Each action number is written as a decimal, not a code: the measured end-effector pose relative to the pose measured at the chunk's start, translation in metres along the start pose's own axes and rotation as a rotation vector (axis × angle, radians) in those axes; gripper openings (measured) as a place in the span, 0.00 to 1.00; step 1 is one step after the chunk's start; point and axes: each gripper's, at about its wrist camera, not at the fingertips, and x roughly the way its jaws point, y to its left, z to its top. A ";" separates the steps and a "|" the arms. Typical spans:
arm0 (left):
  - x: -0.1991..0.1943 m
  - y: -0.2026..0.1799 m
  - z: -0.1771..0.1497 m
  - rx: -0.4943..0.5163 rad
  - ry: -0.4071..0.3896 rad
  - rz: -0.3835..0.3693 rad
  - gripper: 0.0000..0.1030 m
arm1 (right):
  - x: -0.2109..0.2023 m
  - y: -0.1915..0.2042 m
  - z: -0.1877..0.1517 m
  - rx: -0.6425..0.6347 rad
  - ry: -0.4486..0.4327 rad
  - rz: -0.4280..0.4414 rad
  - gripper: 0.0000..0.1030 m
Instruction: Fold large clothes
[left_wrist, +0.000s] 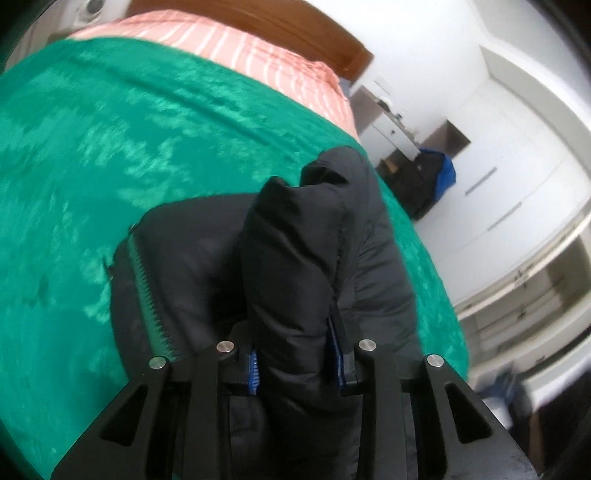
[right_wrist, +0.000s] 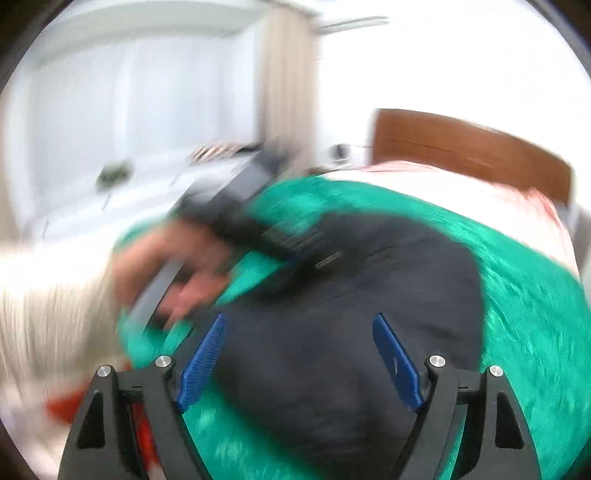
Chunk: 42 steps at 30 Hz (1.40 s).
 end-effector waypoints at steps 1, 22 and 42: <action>0.000 0.008 -0.003 -0.016 -0.005 0.000 0.30 | 0.005 -0.018 0.010 0.056 0.001 -0.034 0.81; 0.032 0.070 -0.017 -0.144 0.027 -0.057 0.35 | 0.093 -0.009 -0.078 -0.258 0.017 0.001 0.83; -0.041 -0.006 -0.067 0.004 -0.039 0.073 0.49 | 0.108 -0.098 0.080 0.037 0.206 -0.040 0.84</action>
